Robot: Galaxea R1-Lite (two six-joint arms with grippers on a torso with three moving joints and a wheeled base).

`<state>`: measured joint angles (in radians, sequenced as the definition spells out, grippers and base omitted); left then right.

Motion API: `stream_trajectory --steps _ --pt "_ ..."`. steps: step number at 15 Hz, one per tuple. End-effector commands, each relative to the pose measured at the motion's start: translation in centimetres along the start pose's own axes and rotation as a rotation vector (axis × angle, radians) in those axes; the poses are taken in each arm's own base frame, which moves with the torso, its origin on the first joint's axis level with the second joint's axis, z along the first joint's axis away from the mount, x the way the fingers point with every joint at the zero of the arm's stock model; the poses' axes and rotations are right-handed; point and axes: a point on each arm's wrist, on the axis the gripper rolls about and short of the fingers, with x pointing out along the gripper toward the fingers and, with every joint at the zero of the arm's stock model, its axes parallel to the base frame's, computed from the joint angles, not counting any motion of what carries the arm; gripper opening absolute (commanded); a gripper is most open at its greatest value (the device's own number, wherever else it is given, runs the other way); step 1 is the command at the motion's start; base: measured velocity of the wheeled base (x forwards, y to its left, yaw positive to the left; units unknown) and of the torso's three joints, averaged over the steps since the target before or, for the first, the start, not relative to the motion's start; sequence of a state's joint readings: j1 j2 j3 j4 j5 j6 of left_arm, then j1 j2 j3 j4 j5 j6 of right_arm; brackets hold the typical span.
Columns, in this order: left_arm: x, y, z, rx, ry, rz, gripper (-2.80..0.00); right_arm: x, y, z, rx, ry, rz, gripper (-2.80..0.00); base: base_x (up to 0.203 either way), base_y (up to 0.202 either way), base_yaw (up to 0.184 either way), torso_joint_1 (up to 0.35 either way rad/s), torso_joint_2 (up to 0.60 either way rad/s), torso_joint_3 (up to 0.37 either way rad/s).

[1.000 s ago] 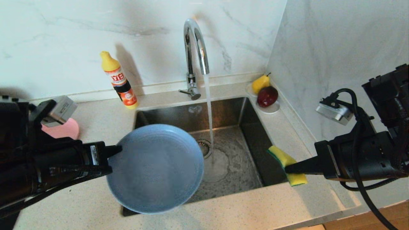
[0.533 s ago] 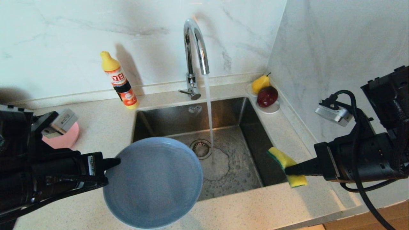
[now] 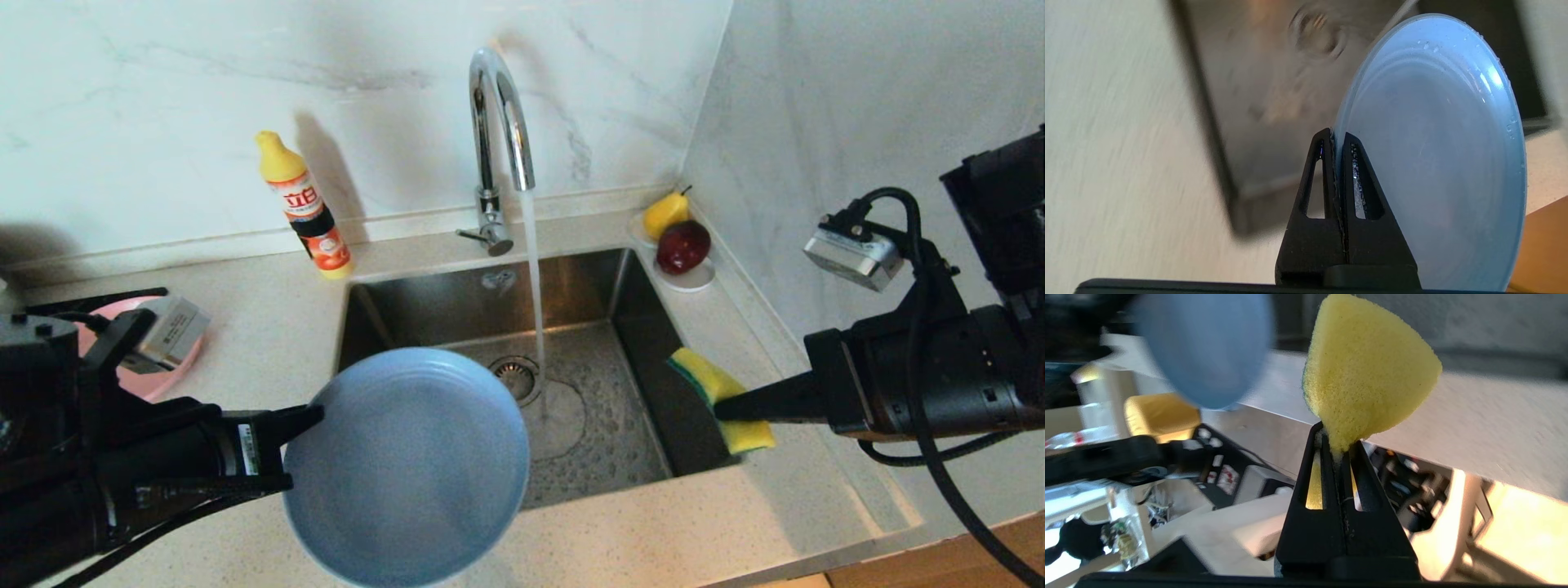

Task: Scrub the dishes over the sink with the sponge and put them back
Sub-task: Wipe the plate

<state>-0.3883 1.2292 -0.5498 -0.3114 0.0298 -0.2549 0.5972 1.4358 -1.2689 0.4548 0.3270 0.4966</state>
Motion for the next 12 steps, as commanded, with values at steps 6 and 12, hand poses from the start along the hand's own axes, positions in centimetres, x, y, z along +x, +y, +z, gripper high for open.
stream_trajectory --steps 6,12 --pt "-0.3 -2.2 0.3 0.161 -0.116 -0.132 -2.8 2.2 5.3 1.0 -0.104 0.076 0.147 -2.8 0.0 0.0 0.0 0.0 0.0 0.0" --pt "-0.4 -3.5 0.8 0.195 -0.202 -0.203 -2.8 4.5 6.8 0.5 -0.13 0.141 0.174 -2.8 0.0 0.0 0.0 0.0 0.0 0.0"
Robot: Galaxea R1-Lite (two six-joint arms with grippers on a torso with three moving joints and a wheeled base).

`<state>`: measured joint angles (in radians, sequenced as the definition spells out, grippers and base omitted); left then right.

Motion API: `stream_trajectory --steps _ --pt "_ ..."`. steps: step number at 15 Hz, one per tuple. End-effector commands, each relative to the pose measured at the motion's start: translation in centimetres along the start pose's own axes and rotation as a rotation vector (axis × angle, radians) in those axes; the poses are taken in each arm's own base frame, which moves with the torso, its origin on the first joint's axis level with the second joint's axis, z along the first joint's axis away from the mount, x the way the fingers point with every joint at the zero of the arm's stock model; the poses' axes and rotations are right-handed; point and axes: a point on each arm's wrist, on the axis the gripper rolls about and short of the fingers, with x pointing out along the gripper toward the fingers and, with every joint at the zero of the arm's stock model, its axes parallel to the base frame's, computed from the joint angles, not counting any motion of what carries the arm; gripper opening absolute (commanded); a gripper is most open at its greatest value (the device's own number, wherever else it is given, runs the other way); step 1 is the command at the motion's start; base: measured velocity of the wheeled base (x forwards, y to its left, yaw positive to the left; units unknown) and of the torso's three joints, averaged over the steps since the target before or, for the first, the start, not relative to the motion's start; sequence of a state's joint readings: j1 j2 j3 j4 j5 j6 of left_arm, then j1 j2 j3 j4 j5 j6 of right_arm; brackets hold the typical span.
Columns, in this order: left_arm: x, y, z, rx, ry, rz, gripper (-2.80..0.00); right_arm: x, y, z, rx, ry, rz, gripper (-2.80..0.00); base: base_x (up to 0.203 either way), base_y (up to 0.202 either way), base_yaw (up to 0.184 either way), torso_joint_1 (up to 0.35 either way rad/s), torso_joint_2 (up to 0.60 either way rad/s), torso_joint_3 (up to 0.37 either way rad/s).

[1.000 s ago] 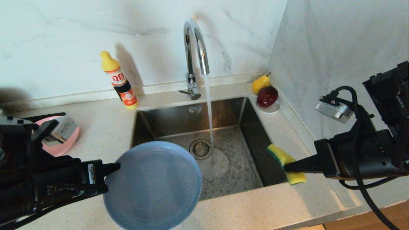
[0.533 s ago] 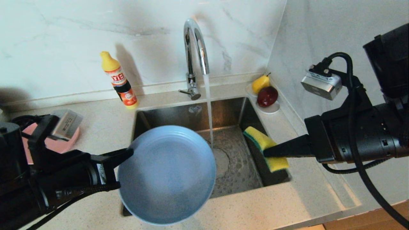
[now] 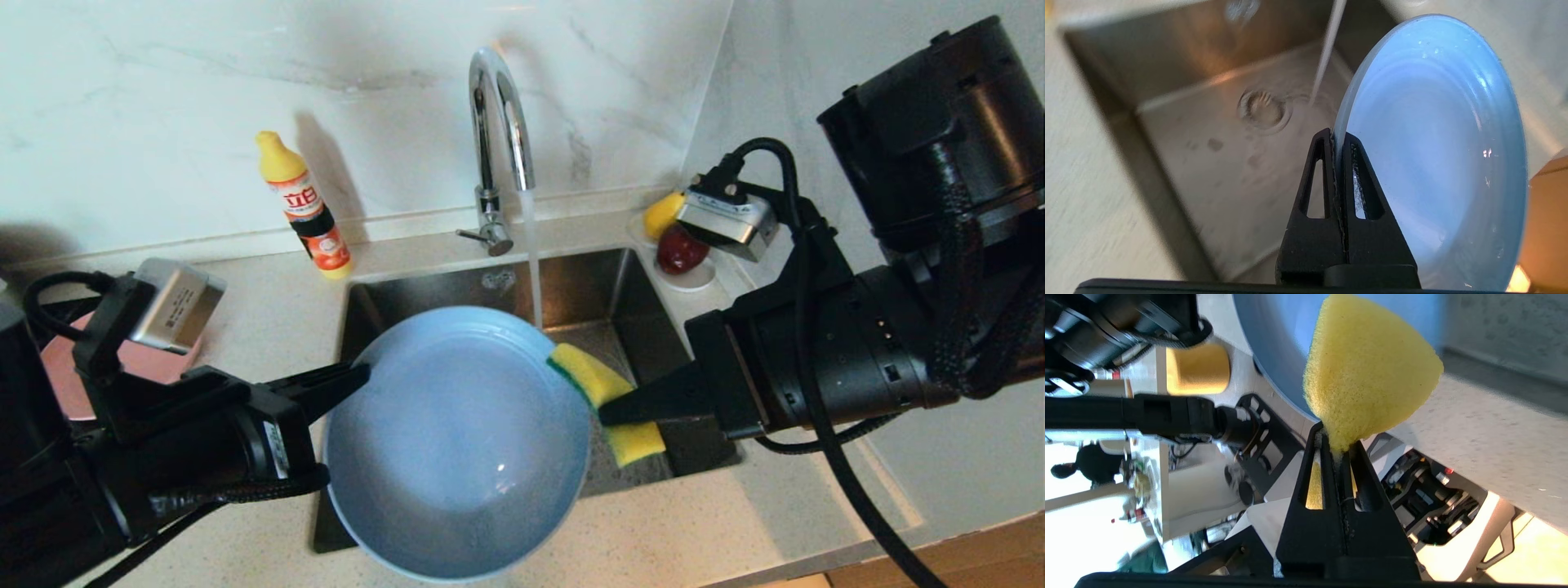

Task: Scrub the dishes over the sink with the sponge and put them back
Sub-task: Wipe the plate

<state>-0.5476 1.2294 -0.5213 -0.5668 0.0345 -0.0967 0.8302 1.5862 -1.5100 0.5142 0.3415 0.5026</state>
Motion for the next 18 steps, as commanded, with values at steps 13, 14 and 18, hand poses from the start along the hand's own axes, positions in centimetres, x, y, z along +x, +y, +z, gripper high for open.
stream_trajectory --steps 13,14,18 --pt "2.2 -1.0 0.3 0.054 -0.052 -0.047 -2.8 6.0 0.8 0.2 -0.016 0.112 0.014 -2.8 0.0 0.0 0.0 0.0 0.0 0.0" --pt "2.1 -1.1 0.4 0.056 -0.056 -0.051 -2.8 6.4 0.9 0.1 -0.018 0.118 0.016 -2.8 0.0 0.0 0.0 0.0 0.0 0.0" --pt "2.2 -1.2 0.6 0.057 -0.063 -0.045 -2.8 7.0 1.6 0.2 -0.03 0.121 0.027 -2.8 0.0 0.0 0.0 0.0 0.0 0.0"
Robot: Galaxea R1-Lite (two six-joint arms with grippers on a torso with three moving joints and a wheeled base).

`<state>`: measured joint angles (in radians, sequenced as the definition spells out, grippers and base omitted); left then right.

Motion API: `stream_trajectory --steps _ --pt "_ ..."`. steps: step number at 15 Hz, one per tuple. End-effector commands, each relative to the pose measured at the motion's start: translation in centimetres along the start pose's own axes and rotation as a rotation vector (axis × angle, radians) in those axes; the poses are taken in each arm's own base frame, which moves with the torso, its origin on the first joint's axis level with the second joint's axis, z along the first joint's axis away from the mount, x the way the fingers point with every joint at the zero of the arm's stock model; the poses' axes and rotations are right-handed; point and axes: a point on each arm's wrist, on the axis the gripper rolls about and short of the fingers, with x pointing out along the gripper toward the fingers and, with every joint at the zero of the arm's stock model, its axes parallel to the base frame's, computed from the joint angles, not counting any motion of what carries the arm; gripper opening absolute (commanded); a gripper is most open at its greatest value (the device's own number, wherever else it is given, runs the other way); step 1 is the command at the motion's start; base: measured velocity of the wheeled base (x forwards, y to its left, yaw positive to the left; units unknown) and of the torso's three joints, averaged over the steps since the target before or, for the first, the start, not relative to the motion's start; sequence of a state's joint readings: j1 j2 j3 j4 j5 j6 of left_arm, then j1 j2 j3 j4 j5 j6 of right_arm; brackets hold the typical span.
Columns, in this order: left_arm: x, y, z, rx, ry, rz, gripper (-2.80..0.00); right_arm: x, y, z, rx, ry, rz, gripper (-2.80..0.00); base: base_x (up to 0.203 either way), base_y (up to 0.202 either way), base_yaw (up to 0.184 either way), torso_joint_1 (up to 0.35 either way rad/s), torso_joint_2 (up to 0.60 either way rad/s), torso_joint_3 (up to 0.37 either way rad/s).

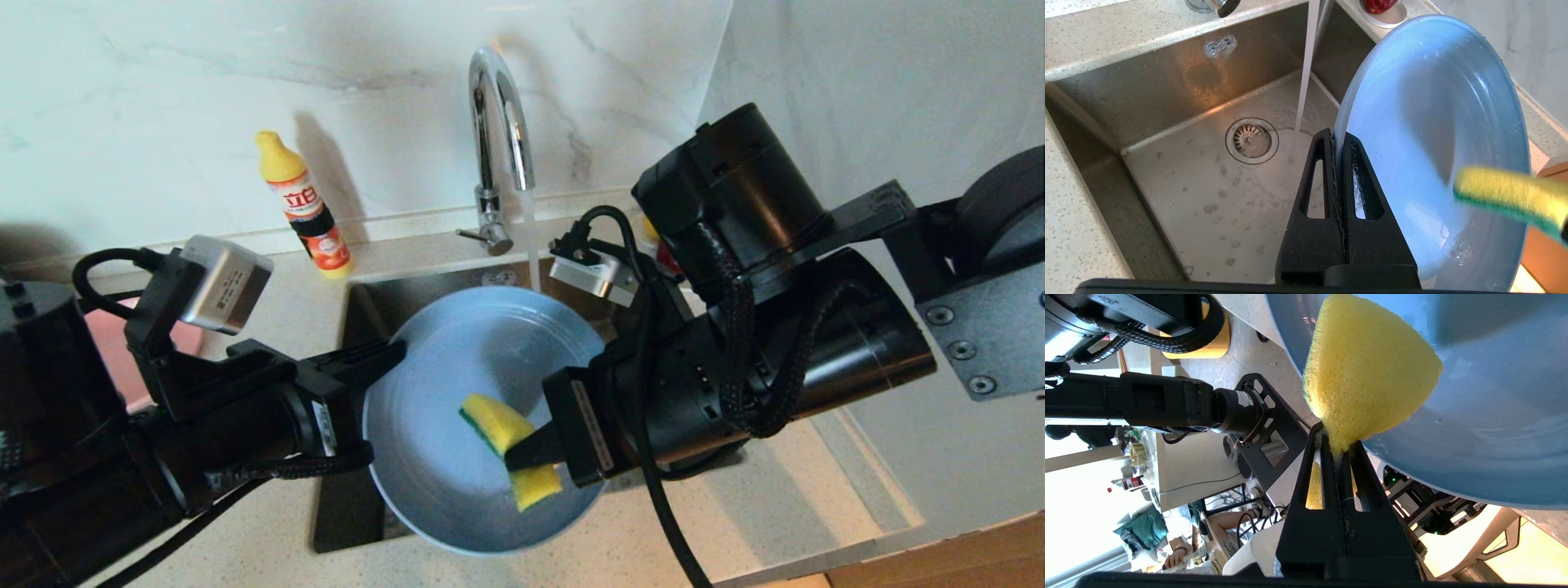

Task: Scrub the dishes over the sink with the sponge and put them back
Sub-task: Wipe the plate

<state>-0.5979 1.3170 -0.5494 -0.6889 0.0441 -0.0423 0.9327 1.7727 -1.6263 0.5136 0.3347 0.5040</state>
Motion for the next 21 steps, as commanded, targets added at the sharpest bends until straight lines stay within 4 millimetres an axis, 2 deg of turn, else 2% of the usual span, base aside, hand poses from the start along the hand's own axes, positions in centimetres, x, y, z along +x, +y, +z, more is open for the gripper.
stream_trajectory --steps 1,12,21 --pt "0.1 0.0 0.1 -0.001 -0.003 0.0 -2.8 0.5 0.1 0.0 0.0 0.011 0.002 -2.8 0.0 0.0 0.0 0.0 0.0 0.0" --pt "0.5 -0.1 0.3 -0.002 -0.007 0.003 -2.8 2.9 0.9 -0.9 -0.017 0.076 0.011 -2.8 0.0 0.0 0.0 0.0 0.0 0.0" --pt "0.3 -0.1 0.2 -0.002 -0.006 0.006 -2.8 0.5 0.2 0.6 -0.002 -0.011 0.003 -2.8 0.0 0.0 0.0 0.0 0.0 0.0"
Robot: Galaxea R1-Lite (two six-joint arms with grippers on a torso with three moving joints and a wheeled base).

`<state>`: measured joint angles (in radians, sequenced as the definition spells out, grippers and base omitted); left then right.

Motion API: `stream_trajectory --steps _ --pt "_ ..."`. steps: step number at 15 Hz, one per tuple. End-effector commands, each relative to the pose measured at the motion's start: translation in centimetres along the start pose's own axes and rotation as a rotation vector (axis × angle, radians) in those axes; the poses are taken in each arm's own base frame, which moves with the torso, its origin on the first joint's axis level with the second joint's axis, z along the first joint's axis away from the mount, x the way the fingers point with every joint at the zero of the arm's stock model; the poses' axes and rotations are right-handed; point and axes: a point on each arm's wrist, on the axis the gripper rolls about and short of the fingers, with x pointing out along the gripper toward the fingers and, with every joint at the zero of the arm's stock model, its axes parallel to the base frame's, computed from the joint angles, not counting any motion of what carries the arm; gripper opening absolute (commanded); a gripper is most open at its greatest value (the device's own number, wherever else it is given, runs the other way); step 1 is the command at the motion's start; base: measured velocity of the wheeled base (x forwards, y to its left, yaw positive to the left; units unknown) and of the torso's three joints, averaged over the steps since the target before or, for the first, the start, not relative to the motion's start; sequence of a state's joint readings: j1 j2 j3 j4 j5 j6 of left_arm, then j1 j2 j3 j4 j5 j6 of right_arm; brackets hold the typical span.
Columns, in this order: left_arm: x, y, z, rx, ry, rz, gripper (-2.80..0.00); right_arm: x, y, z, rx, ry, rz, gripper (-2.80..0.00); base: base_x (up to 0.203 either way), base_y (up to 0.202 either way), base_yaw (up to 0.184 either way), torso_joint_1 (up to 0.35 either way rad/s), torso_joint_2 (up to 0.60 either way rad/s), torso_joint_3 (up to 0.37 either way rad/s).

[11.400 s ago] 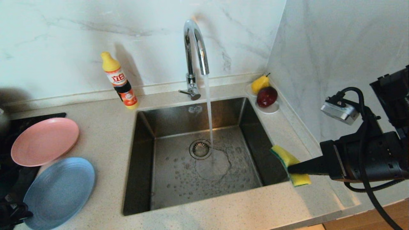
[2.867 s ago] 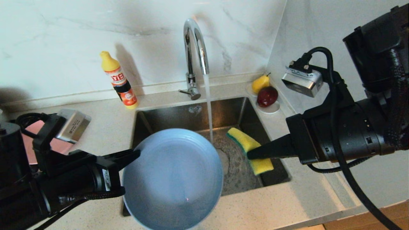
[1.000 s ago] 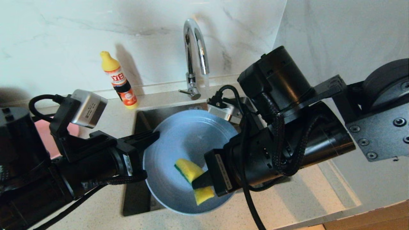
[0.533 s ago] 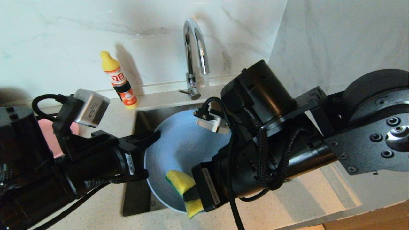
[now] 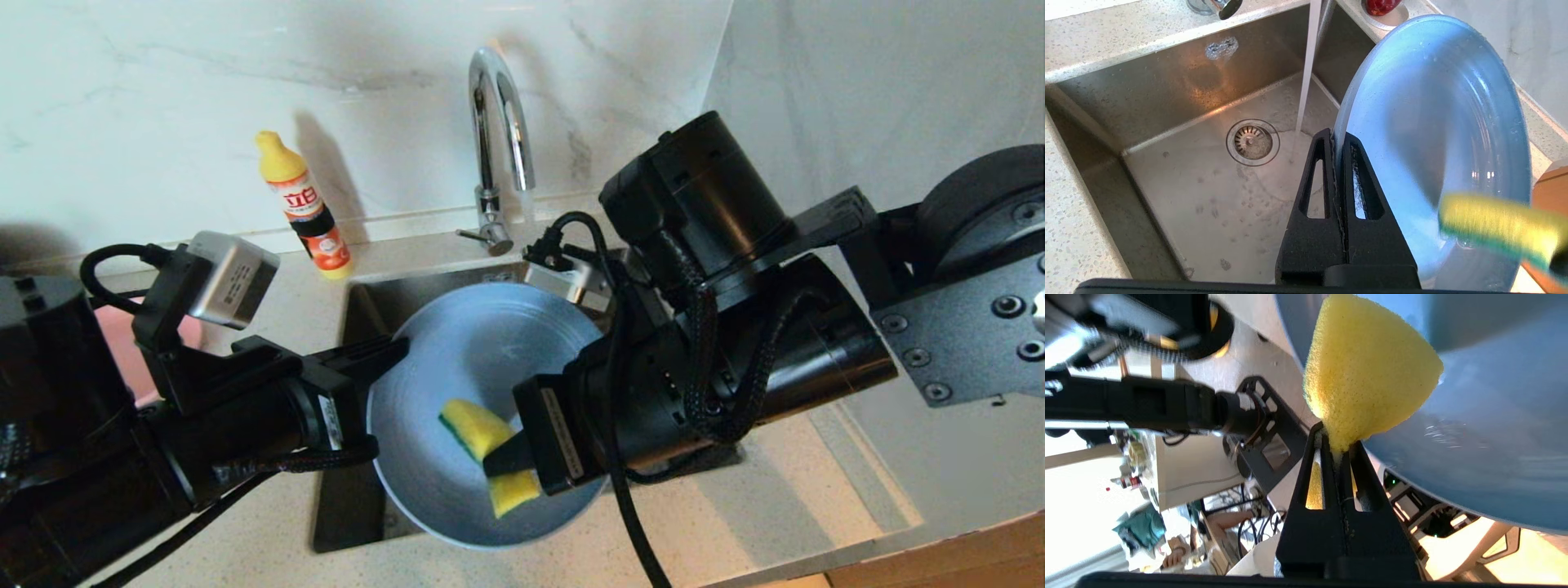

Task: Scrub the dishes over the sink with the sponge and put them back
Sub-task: Wipe the plate

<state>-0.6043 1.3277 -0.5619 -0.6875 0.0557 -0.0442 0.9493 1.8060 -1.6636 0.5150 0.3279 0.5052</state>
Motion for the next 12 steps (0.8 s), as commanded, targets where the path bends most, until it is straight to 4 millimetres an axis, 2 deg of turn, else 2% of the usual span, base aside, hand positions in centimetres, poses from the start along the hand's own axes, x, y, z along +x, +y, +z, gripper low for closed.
stream_trajectory --steps 1,7,12 --pt "0.0 0.0 0.1 -0.001 -0.006 0.001 -2.8 -0.6 -0.7 0.5 0.016 -0.023 -0.012 -2.8 0.0 0.0 0.0 0.0 0.0 0.0" --pt "-0.2 0.0 0.2 -0.001 -0.015 0.0 -2.8 -3.1 -2.0 2.0 0.043 -0.108 -0.039 -2.8 0.0 0.0 0.0 0.0 0.0 0.0" --pt "-0.2 0.0 0.2 -0.004 -0.017 -0.001 -2.8 -5.1 -2.1 1.4 0.062 -0.104 -0.061 -2.8 0.0 0.0 0.0 0.0 0.0 0.0"
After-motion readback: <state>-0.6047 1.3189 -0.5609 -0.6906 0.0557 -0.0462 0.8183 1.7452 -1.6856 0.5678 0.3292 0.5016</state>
